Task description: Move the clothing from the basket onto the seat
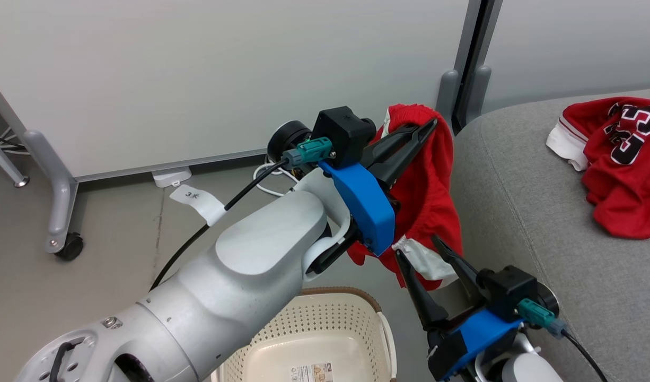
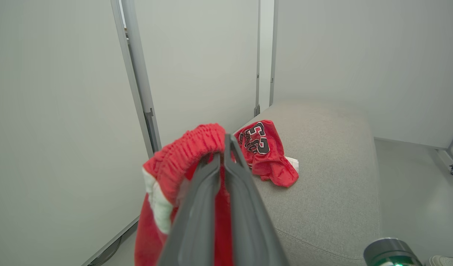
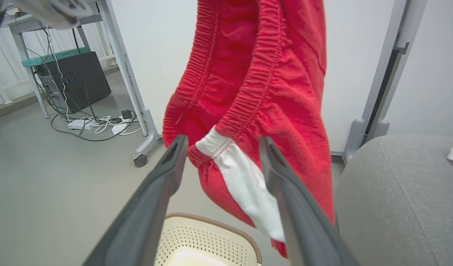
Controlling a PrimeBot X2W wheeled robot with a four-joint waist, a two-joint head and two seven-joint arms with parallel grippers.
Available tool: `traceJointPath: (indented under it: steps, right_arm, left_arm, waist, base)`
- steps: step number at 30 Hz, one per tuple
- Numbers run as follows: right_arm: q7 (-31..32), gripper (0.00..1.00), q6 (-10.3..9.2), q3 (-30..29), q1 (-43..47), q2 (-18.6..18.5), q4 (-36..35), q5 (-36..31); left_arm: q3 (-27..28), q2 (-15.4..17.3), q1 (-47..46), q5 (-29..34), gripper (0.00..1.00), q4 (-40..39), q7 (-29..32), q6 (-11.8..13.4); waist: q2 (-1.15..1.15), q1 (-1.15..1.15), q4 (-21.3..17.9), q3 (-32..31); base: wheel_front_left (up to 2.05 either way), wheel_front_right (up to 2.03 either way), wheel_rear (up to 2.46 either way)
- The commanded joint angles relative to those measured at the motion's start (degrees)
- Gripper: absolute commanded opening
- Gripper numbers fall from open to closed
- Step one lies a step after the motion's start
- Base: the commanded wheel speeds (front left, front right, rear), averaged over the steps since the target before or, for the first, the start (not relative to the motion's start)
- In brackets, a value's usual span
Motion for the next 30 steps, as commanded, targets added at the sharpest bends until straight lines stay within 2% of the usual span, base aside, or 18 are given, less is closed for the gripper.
traceJointPath:
  steps: [1, 7, 18, 30]
  right_arm:
    - [0.2, 1.0, 0.01, 0.5, -1.5, -0.1, 0.6, 0.6]
    - [0.7, 1.0, 0.01, 1.1, -4.8, -0.1, 2.9, 1.8]
    - [1.1, 1.0, 0.01, -2.9, -10.5, -0.1, 10.7, 2.0]
    - [1.5, 1.0, 0.01, -5.4, -17.3, -0.1, 22.0, -0.4]
  left_arm:
    - [-0.3, -0.2, -0.6, -0.3, 0.0, 0.3, -0.3, 0.0]
    - [-1.0, -0.3, -0.8, -0.9, 0.0, 1.0, -0.7, 0.0]
    - [-2.4, -0.8, -1.5, -1.9, 0.0, 1.0, -0.7, 0.0]
    - [-3.3, -1.3, -1.8, -2.7, 0.0, 0.3, -0.6, 0.0]
  waist:
    - [0.0, 0.0, 0.1, 0.1]
    - [0.0, 0.0, 0.3, 0.5]
    - [0.0, 0.0, 0.8, 0.8]
    - [0.0, 0.0, 1.3, 1.1]
  base:
    - [0.0, 0.0, 0.0]
    - [0.0, 0.0, 0.0]
    - [0.0, 0.0, 0.0]
    - [0.0, 0.0, 0.0]
